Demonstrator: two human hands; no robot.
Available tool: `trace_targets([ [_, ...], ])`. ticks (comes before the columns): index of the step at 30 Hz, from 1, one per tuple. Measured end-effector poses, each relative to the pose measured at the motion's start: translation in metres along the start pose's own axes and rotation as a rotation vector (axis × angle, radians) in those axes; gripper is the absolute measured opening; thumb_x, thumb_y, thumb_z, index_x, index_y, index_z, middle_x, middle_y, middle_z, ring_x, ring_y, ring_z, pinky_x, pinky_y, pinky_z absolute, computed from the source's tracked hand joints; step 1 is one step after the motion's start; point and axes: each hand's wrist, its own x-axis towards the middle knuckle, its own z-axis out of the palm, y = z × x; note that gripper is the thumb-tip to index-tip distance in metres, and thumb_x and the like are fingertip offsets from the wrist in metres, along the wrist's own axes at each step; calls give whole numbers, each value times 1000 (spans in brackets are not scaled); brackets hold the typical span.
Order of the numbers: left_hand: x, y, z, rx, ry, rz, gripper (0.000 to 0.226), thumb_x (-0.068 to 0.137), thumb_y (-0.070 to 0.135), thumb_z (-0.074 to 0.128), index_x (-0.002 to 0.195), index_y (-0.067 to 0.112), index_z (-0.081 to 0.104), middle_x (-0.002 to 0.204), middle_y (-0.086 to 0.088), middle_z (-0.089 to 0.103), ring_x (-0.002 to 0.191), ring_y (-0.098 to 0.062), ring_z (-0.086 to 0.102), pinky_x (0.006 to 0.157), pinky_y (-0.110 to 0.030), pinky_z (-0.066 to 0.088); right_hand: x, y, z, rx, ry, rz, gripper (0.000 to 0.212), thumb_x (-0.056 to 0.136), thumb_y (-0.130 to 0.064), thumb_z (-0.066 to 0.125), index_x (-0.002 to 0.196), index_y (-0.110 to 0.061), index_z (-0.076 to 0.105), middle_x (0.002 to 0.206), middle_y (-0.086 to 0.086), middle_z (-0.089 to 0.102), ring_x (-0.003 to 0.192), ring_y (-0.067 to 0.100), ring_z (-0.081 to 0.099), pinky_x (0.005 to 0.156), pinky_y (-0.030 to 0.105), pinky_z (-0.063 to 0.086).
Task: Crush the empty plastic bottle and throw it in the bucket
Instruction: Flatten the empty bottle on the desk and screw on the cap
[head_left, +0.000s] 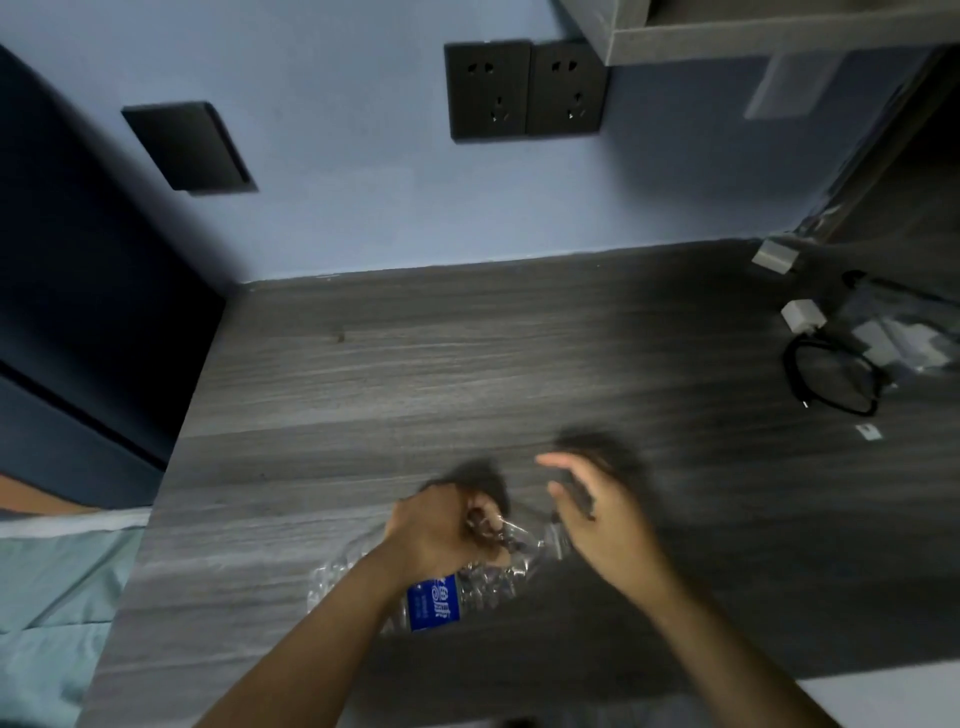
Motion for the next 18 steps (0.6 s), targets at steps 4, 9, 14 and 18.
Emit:
trace_targets([
  [4, -2, -3, 1, -105, -45, -28, 20, 61, 43, 77, 67, 41, 58, 82, 22, 62, 85, 2, 56, 76, -21, 39, -18, 34, -33, -390, -171, 193, 59, 77, -33, 70, 129, -20, 47, 135, 1, 48, 123, 19, 45, 100, 30, 40],
  [9, -2, -1, -1, -123, -62, -42, 22, 62, 43, 76, 78, 34, 64, 89, 15, 68, 91, -4, 61, 90, -31, 46, -27, 44, -32, -394, -180, 174, 32, 82, -27, 65, 112, -17, 59, 120, 1, 54, 109, 15, 53, 88, 19, 40],
  [14, -4, 1, -6, -148, -66, -20, 21, 62, 42, 76, 78, 33, 65, 86, 16, 67, 89, -3, 62, 91, -31, 46, -23, 33, -24, -297, -154, 87, 27, 78, -12, 67, 105, -11, 63, 112, 3, 57, 99, 16, 58, 85, 23, 47],
  [18, -7, 6, -10, -163, -63, 1, 28, 64, 40, 76, 88, 29, 67, 95, 10, 71, 91, -5, 62, 91, -30, 45, -24, 22, -15, -227, -190, -8, 35, 77, -4, 66, 112, -8, 62, 115, 4, 57, 99, 14, 59, 91, 20, 48],
])
